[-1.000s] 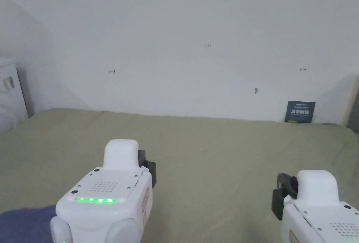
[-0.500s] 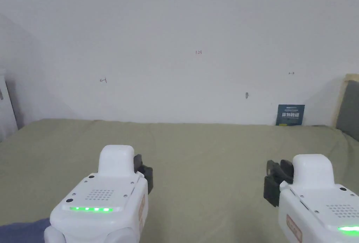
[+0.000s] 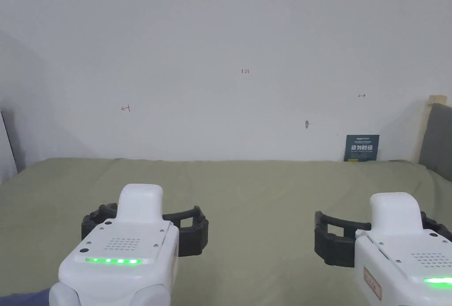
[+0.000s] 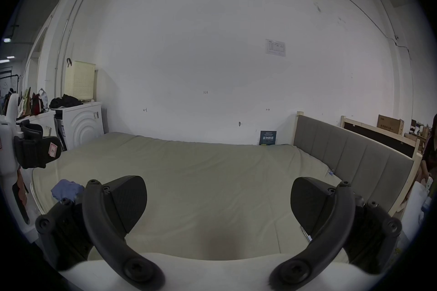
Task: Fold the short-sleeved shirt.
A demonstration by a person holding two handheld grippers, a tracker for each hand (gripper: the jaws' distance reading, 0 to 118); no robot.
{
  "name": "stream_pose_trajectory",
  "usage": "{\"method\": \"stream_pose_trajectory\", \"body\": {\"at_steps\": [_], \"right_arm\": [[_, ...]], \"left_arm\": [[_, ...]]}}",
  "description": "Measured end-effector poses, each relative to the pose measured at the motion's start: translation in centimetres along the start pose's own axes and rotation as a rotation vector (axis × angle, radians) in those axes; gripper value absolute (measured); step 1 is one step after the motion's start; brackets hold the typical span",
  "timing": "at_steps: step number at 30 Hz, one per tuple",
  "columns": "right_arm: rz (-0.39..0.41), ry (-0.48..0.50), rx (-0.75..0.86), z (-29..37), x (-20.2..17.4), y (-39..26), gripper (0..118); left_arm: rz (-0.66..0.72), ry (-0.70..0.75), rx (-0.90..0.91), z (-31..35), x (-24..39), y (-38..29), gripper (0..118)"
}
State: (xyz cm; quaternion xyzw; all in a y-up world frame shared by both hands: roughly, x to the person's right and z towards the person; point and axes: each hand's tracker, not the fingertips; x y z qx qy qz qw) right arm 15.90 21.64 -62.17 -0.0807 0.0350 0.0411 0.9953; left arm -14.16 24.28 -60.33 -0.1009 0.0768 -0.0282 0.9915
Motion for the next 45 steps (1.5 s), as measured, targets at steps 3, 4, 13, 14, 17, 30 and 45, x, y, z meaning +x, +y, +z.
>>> {"method": "stream_pose_trajectory", "body": {"at_steps": [3,4,13,14,17,30,45], "right_arm": [[0.012,0.006,-0.004,0.1,-0.5,0.8,118],[0.014,0.005,-0.003,0.2,-0.5,0.7,118],[-0.001,0.018,0.006,0.6,-0.2,1.6,118],[-0.001,0.017,0.006,0.2,0.1,1.6,118],[-0.005,0.020,0.011,0.5,0.0,1.5,118],[0.005,0.007,0.015,0.6,-0.3,2.0,118],[0.006,0.017,0.009,0.3,-0.1,1.7,118]], "left_arm": [[0.025,-0.079,-0.071,-0.5,-0.4,0.2,118],[0.025,-0.077,-0.062,-0.4,-0.4,0.2,118],[0.004,-0.032,-0.012,0.8,0.4,1.1,118],[0.011,-0.048,-0.011,0.7,0.4,1.1,118],[0.041,-0.082,-0.036,1.2,0.1,1.5,118],[0.059,-0.032,0.001,0.7,-1.1,0.4,118],[0.065,-0.016,-0.005,-0.4,-1.6,-0.3,118]]}}
